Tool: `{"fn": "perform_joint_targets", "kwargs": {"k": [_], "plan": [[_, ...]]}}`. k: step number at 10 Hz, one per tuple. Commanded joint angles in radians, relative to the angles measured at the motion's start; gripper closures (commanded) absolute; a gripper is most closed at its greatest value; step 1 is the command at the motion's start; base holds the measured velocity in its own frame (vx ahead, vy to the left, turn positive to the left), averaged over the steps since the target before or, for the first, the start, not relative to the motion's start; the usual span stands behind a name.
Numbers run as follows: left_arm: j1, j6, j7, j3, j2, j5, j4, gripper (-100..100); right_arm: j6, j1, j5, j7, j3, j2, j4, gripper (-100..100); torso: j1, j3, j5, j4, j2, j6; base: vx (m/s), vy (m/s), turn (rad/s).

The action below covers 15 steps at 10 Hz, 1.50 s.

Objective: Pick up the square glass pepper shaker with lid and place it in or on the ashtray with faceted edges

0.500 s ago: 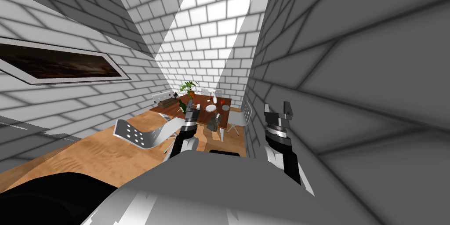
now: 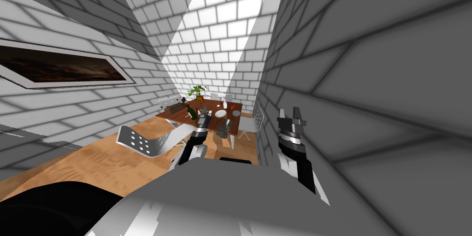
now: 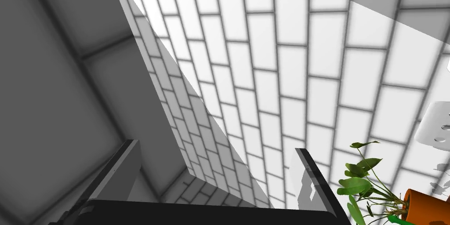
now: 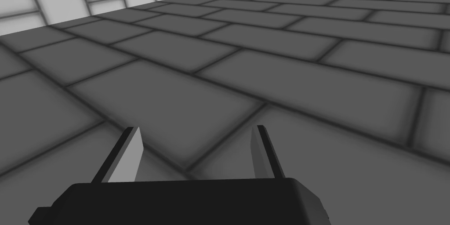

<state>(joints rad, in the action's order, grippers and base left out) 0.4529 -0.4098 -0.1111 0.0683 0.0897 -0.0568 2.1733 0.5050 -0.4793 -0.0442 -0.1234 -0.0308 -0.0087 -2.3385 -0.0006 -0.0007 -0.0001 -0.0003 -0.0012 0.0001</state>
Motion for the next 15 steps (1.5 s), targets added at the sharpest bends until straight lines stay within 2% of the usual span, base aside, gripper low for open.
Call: {"fn": "perform_joint_targets", "kwargs": {"k": [1,9,14,15], "plan": [[-0.016,0.006,-0.018,0.0,0.022,0.017,-0.039,-100,0.0,0.0,0.0,0.0,0.0,0.0,0.0,0,0.0,0.0,0.0,0.0,0.0,0.0,0.018,-0.014,-0.017],[-0.125,0.061,-0.137,-0.001,0.065,0.132,-0.278,-100,0.0,0.0,0.0,0.0,0.0,0.0,0.0,0,-0.001,-0.001,0.0,0.0,-0.001,0.0,0.026,-0.022,-0.02],[-0.208,0.103,-0.228,-0.002,0.07,0.221,-0.47,-100,0.0,0.0,0.0,0.0,0.0,0.0,0.0,0,-0.001,-0.001,0.0,0.0,-0.002,0.0,0.036,-0.025,-0.025],[-0.208,0.103,-0.228,-0.002,0.07,0.221,-0.478,-100,0.0,0.0,0.0,0.0,0.0,0.0,0.0,0,-0.001,-0.001,0.0,0.0,-0.001,0.0,0.021,-0.014,-0.009]]}}
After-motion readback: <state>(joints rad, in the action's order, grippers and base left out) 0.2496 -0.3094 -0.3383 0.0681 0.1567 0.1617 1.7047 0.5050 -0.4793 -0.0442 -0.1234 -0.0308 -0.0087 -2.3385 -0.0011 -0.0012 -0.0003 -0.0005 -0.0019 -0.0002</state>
